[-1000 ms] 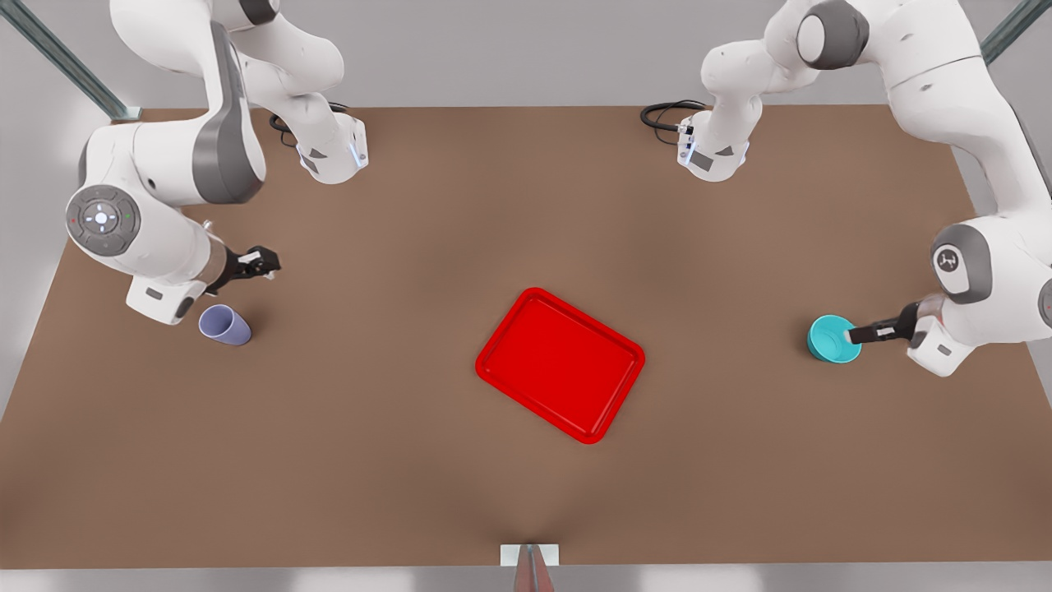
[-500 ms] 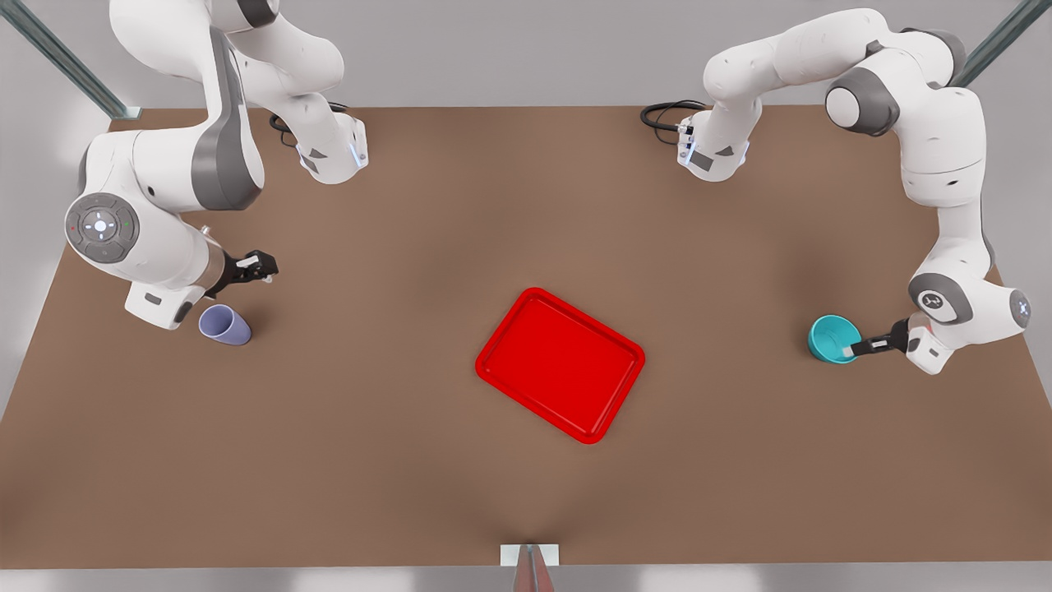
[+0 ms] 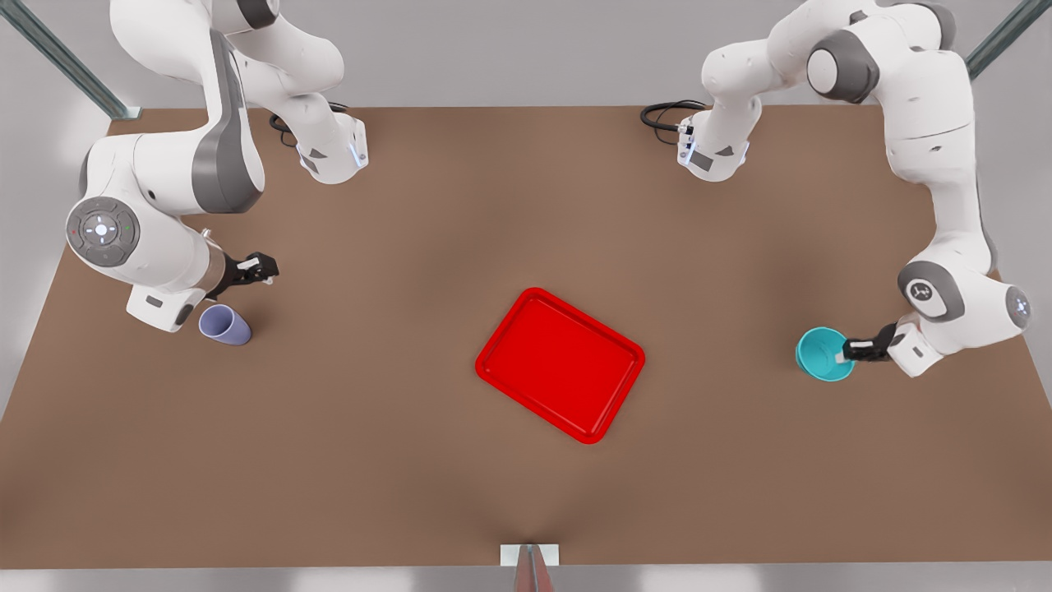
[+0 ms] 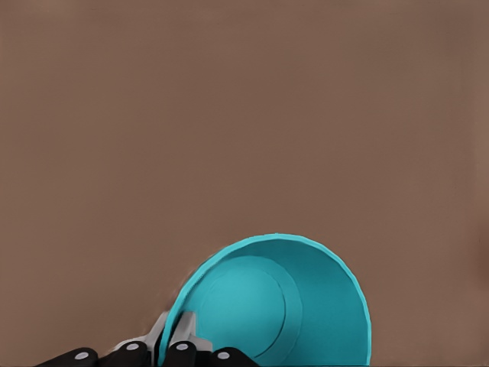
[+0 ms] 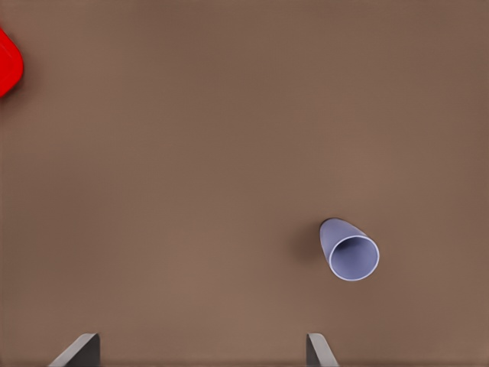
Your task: Place the bowl on the tray with the left arm and the cup on the tray with the right arm
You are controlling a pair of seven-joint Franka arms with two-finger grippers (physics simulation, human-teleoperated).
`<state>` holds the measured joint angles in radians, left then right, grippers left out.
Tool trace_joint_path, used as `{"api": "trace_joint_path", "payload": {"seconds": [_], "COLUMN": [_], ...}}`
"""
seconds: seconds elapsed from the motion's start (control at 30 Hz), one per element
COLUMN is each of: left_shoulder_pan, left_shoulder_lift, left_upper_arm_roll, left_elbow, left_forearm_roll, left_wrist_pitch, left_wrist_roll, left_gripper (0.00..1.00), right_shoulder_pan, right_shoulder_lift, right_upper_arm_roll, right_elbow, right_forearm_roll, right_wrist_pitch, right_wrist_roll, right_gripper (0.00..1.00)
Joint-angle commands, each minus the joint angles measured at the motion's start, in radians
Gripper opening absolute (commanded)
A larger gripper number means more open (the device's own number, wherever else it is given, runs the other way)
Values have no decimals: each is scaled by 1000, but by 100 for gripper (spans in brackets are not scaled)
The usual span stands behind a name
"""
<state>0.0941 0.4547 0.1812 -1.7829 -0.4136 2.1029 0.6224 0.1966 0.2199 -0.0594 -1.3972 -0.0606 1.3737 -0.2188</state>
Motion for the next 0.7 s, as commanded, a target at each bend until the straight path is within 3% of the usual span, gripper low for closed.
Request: {"api": "trace_joint_path", "payload": {"seconds": [0.0, 0.1, 0.2, 0.27, 0.43, 0.47, 0.6, 0.63, 0.67], "left_shoulder_pan": [-169, -381, -585, -659, -674, -675, -691, -688, -691], "left_shoulder_lift": [-41, 47, 176, 219, 257, 265, 265, 217, 133], "left_upper_arm_roll": [-2, -2, -3, -3, -16, -17, -14, 55, 205], "left_elbow": [17, 134, 261, 269, 266, 266, 257, 246, 298], "left_forearm_roll": [-2, -7, -5, -5, -2, 1, 1, 9, 9], "left_wrist_pitch": [-61, -60, -14, 60, 204, 221, 226, 81, -223], "left_wrist_roll": [-657, -1010, -1357, -1448, -1452, -1446, -1428, -1295, -1071], "left_gripper": [21, 21, 21, 21, 21, 100, 100, 100, 100], "right_shoulder_pan": [-9, -89, -101, -105, -105, -106, -105, -105, -106], "right_shoulder_lift": [12, 78, 154, 138, 79, 79, 84, 90, 95], "right_upper_arm_roll": [-14, -68, -224, -224, -224, -226, -241, -243, -244], "right_elbow": [0, 0, -11, -232, -526, -579, -628, -628, -628], "right_forearm_roll": [-4, -5, 1, 41, 65, 65, 82, 88, 91], "right_wrist_pitch": [2, 39, 159, 320, 714, 801, 880, 907, 912], "right_wrist_roll": [-2, -31, -251, -235, -229, -228, -228, -228, -228], "right_gripper": [100, 100, 100, 100, 100, 100, 100, 100, 100]}}
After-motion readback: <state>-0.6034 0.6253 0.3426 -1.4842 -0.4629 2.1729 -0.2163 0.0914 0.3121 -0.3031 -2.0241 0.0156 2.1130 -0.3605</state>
